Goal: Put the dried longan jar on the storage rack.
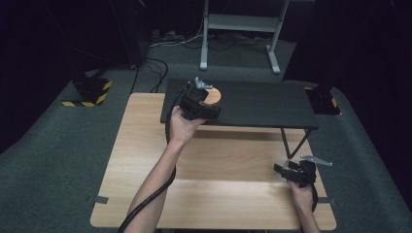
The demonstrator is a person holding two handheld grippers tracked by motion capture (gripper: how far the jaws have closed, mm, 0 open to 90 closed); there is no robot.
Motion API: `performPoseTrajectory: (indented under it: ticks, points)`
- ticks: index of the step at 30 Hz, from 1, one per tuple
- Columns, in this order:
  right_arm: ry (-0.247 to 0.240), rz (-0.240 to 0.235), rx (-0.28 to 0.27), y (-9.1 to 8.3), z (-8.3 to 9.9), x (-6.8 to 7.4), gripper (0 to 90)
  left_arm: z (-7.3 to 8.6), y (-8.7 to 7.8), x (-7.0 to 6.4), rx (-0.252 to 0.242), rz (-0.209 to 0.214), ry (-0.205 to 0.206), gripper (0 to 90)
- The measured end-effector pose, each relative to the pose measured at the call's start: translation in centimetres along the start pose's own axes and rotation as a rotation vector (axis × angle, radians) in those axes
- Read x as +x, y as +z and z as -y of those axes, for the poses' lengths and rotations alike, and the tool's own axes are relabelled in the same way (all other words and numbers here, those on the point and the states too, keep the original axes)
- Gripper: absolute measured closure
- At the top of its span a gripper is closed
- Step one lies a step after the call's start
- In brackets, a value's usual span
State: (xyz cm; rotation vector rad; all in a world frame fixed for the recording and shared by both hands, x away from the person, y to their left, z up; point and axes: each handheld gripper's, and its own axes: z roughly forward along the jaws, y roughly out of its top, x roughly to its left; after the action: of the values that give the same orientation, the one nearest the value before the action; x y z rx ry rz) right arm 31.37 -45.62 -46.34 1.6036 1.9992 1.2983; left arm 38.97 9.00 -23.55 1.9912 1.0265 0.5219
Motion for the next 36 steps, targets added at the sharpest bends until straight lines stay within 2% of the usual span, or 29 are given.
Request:
performPoseTrajectory:
  ticks: [9,10,12,15,19,22,23,24,29,30,31,36]
  points:
    - [0.001,-0.001,0.0,0.0,0.0,0.0,13.5,0.7,0.0,0.2,-0.025,0.007,0.001,25.1]
    - [0.001,-0.002,0.0,0.0,0.0,0.0,13.5,0.8,0.0,0.4,-0.029,0.013,-0.008,24.1]
    - [0.002,-0.003,0.0,0.0,0.0,-0.1,13.5,1.0,-0.2,1.1,-0.037,0.04,-0.04,15.9]
    - [0.001,-0.003,0.0,0.0,0.0,-0.1,13.5,1.6,-0.5,1.6,-0.058,0.057,-0.065,10.8]
    - [-0.001,-0.001,0.001,0.0,0.0,0.0,13.5,2.7,-1.7,1.6,-0.072,0.032,-0.067,8.1]
    - [-0.001,0.0,0.002,0.0,0.0,0.0,13.5,3.6,-2.7,1.9,-0.099,0.032,-0.086,4.9]
    - [-0.001,0.0,0.002,0.0,0.0,0.0,13.5,4.3,-3.5,1.8,-0.121,0.022,-0.095,3.7]
    - [-0.001,0.0,0.002,0.0,0.0,0.0,13.5,4.3,-3.5,1.8,-0.121,0.022,-0.095,2.0]
    - [-0.001,-0.001,0.003,0.0,0.0,0.0,13.6,6.3,-5.4,1.3,-0.165,-0.004,-0.114,0.6]
    - [-0.002,-0.001,0.003,0.0,-0.1,0.0,13.5,7.4,-6.1,1.1,-0.168,-0.012,-0.11,0.5]
    - [-0.002,-0.001,0.003,0.0,-0.1,0.0,13.5,7.4,-6.1,1.1,-0.168,-0.012,-0.11,0.7]
    - [-0.006,0.001,0.004,0.0,-0.1,0.1,13.6,10.6,-7.4,1.0,-0.162,-0.021,-0.107,0.7]
